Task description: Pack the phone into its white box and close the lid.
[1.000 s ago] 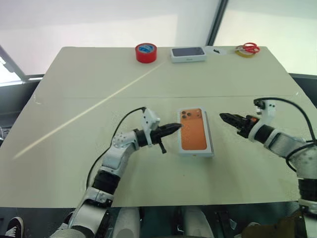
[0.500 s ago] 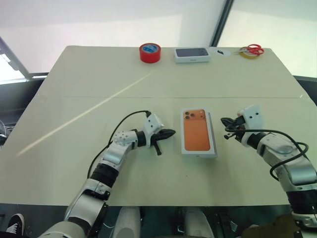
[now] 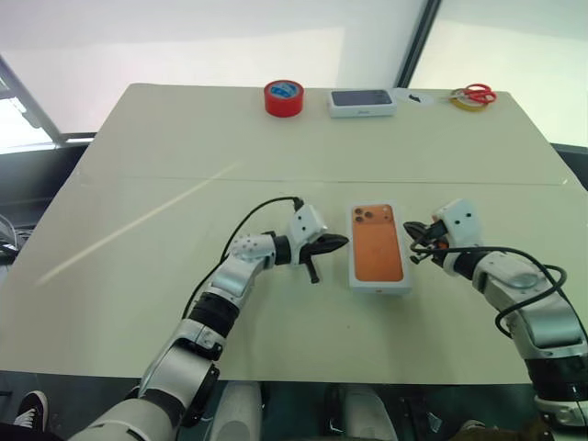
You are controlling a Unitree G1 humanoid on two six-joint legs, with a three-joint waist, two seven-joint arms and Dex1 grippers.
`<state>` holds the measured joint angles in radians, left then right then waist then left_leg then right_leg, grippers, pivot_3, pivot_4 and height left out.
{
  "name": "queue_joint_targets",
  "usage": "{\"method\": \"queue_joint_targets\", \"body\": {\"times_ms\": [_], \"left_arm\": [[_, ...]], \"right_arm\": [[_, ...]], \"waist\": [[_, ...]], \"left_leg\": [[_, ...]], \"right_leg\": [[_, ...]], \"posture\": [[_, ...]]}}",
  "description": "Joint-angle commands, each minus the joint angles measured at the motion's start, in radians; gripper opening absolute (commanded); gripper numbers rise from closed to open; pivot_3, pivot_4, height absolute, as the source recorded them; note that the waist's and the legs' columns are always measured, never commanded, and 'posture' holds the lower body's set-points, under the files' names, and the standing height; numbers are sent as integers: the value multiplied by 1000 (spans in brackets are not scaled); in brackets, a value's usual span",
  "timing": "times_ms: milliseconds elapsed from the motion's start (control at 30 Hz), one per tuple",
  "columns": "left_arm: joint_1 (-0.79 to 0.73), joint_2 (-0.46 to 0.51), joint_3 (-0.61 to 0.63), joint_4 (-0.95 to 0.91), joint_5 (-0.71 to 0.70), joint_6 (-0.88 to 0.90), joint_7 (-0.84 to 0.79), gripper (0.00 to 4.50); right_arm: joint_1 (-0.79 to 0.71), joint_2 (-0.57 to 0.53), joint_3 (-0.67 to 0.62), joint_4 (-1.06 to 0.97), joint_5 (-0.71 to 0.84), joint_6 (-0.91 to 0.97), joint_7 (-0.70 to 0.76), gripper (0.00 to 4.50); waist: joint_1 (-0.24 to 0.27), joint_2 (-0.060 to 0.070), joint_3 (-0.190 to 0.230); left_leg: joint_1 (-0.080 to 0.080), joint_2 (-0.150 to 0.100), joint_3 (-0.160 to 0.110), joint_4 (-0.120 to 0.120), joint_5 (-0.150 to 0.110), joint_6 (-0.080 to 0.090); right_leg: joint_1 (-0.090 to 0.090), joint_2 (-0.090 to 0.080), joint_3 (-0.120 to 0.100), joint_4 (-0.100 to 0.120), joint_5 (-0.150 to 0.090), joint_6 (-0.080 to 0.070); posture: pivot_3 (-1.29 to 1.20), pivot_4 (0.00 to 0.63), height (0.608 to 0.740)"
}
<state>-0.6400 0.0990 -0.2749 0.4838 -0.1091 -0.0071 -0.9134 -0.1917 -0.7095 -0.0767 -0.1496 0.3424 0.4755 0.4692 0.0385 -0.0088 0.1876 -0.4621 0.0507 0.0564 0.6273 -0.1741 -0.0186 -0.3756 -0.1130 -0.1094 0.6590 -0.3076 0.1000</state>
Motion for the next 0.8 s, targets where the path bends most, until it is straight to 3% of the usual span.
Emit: {"method": "queue_joint_targets", "body": {"times_ms": [33,267,400,567,800], "left_arm": [[6,-8,24,-41,-24,9,9,0],[18,-6,22,-43,-11,16,10,0],[32,7,14,-45,-2,26,1,0],[34,16,-23,-25,45,38,3,0],[-1,-47,-25,-5,42,41,21,0]], "right_arm": [[-1,3,-33,-15,-19,-1,5,66],[-3,-1,-37,-17,-68,-36,26,66],[-41,55,-140,-49,81,25,59,66],[-6,26,-86,-33,-13,-11,82,66],[119,-27,-38,-40,-66,8,156,66]], "waist": [[0,0,0],[0,0,0],[-1,0,0],[2,0,0],[3,0,0]], "left_leg": [[0,0,0,0,0,0],[0,0,0,0,0,0],[0,0,0,0,0,0],[0,0,0,0,0,0],[0,-1,-1,2,0,1]], "right_leg": [[0,0,0,0,0,0],[0,0,0,0,0,0],[0,0,0,0,0,0],[1,0,0,1,0,0],[1,0,-1,1,0,0]], "posture": [[0,150,740],[0,150,740],[0,150,740],[0,150,740],[0,150,740]]}}
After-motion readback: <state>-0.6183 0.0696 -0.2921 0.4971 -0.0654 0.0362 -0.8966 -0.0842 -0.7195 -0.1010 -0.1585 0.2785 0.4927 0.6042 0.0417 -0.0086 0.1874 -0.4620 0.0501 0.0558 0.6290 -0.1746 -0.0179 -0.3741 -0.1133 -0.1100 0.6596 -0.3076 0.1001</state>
